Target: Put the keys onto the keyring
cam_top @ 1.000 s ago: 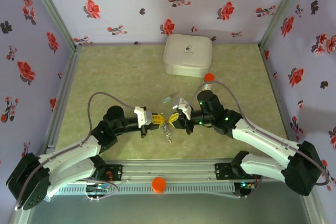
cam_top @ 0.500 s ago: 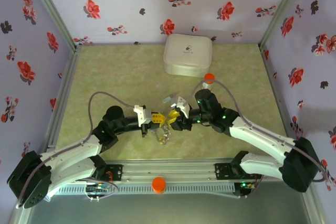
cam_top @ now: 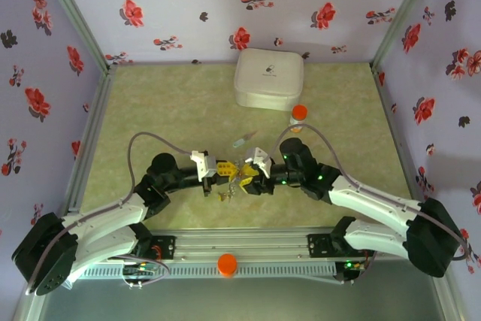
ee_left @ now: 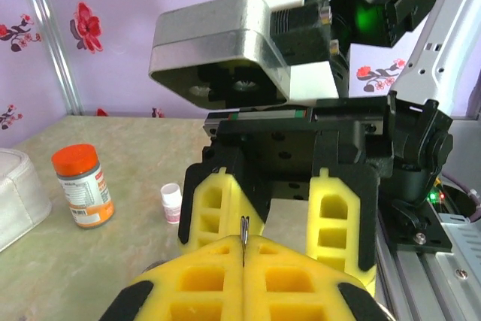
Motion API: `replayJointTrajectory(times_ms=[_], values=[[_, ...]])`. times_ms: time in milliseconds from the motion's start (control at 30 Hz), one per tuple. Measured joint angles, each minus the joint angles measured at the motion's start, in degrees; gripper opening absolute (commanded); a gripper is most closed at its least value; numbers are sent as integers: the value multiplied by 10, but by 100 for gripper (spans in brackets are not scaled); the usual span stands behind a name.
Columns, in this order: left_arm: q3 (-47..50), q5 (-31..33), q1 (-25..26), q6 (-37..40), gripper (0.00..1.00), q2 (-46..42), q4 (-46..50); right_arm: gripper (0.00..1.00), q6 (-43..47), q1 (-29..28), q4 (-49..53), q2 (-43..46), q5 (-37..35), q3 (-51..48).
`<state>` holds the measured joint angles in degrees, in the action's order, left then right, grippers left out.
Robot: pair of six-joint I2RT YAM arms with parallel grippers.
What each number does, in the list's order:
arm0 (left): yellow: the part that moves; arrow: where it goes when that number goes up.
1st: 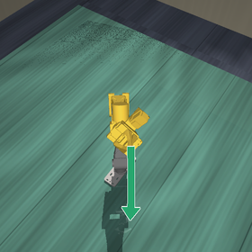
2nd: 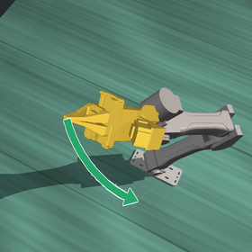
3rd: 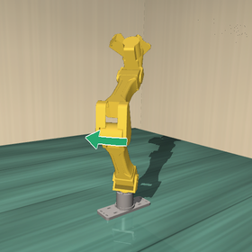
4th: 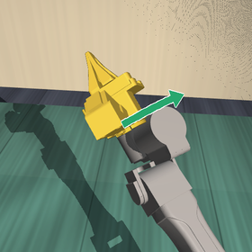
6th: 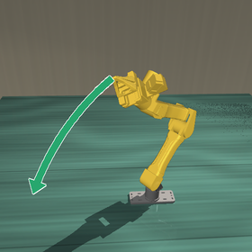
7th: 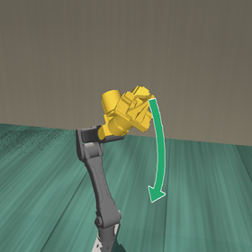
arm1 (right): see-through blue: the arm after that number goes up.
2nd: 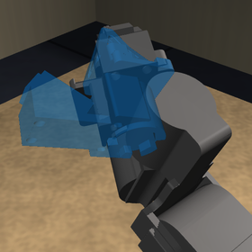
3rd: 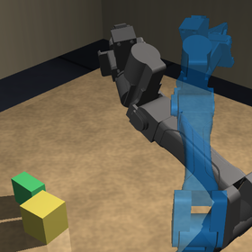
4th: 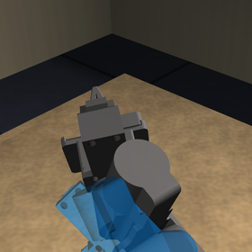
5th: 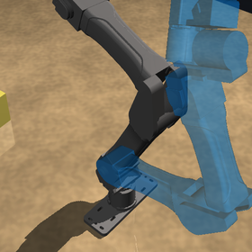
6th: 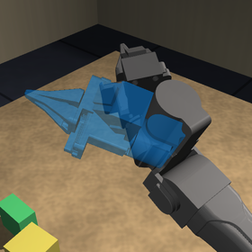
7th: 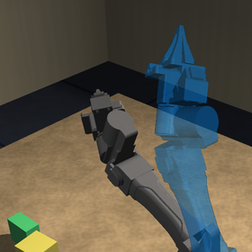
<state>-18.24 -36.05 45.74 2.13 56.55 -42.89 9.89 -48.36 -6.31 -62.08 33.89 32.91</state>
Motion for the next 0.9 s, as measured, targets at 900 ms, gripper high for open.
replayJointTrajectory(times_ms=[900], values=[[-16,12,0,43,0,-9,77,0,-10,-3,-58,40,-70,-30]])
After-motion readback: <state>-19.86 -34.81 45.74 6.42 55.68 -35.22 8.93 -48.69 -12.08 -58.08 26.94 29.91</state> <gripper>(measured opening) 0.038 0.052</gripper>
